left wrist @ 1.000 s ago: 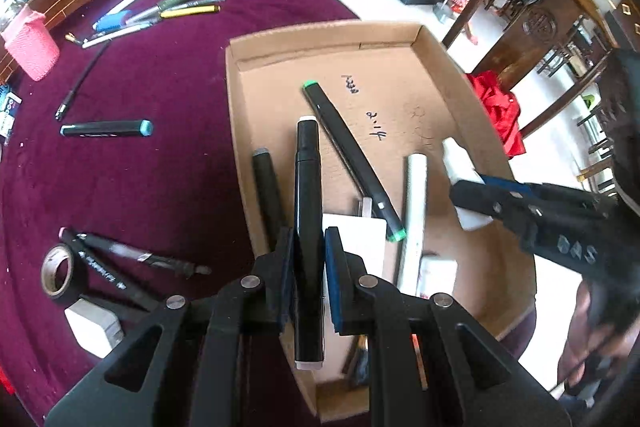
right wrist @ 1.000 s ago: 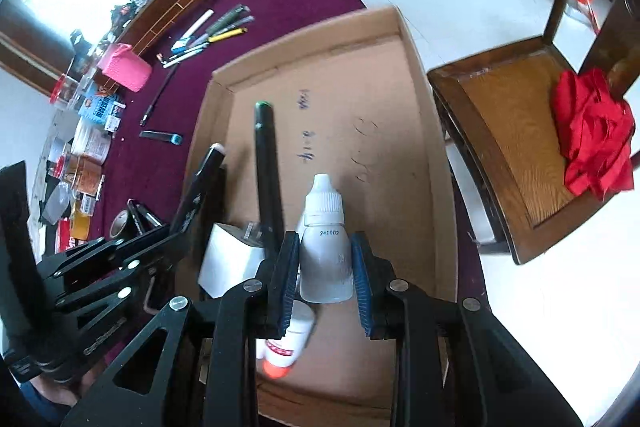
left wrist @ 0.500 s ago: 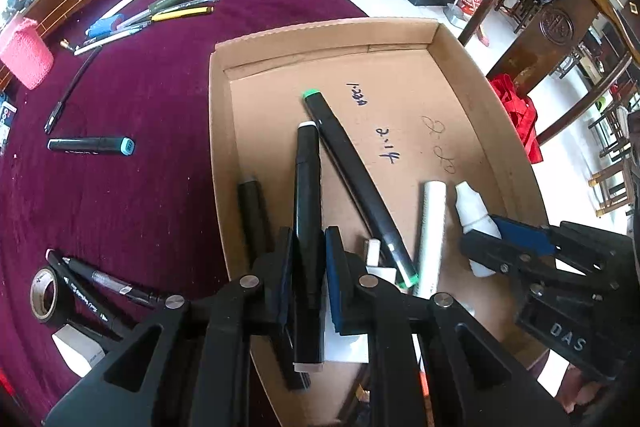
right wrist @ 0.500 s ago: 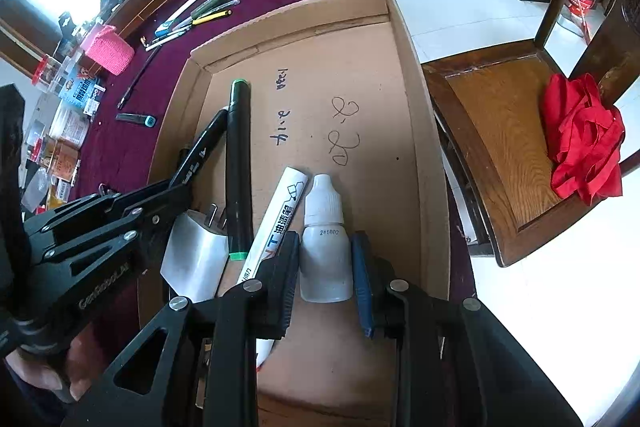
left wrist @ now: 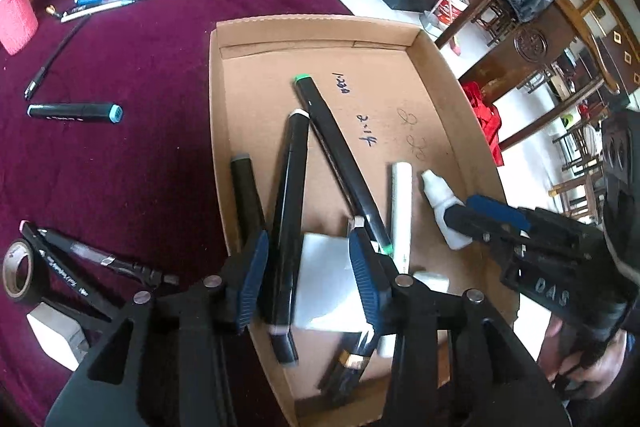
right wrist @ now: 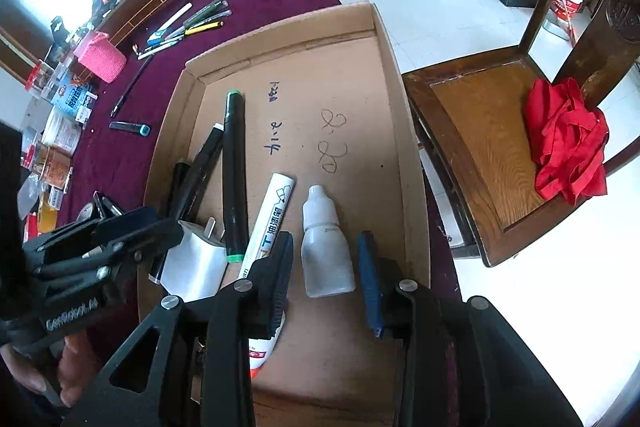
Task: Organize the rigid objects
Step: 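Return the left gripper to the cloth and grasp the white square charger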
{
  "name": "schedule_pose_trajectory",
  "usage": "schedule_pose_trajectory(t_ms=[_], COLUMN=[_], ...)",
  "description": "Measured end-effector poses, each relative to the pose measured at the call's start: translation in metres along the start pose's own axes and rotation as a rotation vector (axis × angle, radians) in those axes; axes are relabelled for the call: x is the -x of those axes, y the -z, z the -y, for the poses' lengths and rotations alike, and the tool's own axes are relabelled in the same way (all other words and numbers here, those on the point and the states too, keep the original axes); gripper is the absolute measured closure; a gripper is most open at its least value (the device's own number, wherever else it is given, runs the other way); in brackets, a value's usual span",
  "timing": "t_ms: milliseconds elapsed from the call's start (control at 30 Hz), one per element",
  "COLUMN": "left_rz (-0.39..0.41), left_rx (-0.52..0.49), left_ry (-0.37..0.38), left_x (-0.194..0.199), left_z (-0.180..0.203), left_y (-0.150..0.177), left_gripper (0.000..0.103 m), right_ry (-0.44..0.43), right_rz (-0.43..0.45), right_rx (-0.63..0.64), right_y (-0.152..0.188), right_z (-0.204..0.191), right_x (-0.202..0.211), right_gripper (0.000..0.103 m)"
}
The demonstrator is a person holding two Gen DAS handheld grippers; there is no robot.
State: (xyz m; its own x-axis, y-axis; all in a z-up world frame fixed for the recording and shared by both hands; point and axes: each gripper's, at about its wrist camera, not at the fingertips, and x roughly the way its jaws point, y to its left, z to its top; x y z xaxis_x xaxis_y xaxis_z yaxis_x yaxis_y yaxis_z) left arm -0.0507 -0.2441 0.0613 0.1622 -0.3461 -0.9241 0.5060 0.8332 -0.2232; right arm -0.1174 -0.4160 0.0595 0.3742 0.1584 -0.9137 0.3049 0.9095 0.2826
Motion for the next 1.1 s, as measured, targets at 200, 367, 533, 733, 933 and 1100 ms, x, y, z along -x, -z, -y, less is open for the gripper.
schedule_pose_trajectory(t_ms=[200, 367, 533, 733, 933, 1100], left_rz=[0.030, 0.069, 0.055, 0.041, 0.052, 0.026], left_rx=[0.026, 0.162, 0.278, 0.336, 0.307, 0.337], left_ry=[0.022, 0.015, -0.075, -0.124, -0.153, -0.137], left_x=[0.029, 0.056, 0.057, 0.049, 0.060, 0.067], left_z=[-0.020, -0.073, -0.136, -0.175, -0.173, -0.186], left_y=[0.018, 0.038, 0.051, 0.060, 0.079, 0.111], left_gripper=[0.063, 0.061, 0.061, 0.061, 0.054, 0.040], right_ry=[-0.004, -0.034, -0.052, -0.062, -0.069, -0.080], right_rz=[0.069, 0.085, 0.070, 0.071, 0.069, 0.064], right_rx=[0.018, 0.056, 0.071, 0.094, 0.096, 0.098], right_y=[0.001, 0.002, 0.004, 0.008, 0.010, 0.011], right_z=[-0.016, -0.035, -0.046, -0.055, -0.056, -0.057], right_x=[0.017, 0.021, 0.017, 0.018, 0.019, 0.017], right_gripper=[0.073, 0.069, 0.068, 0.068, 0.068, 0.068])
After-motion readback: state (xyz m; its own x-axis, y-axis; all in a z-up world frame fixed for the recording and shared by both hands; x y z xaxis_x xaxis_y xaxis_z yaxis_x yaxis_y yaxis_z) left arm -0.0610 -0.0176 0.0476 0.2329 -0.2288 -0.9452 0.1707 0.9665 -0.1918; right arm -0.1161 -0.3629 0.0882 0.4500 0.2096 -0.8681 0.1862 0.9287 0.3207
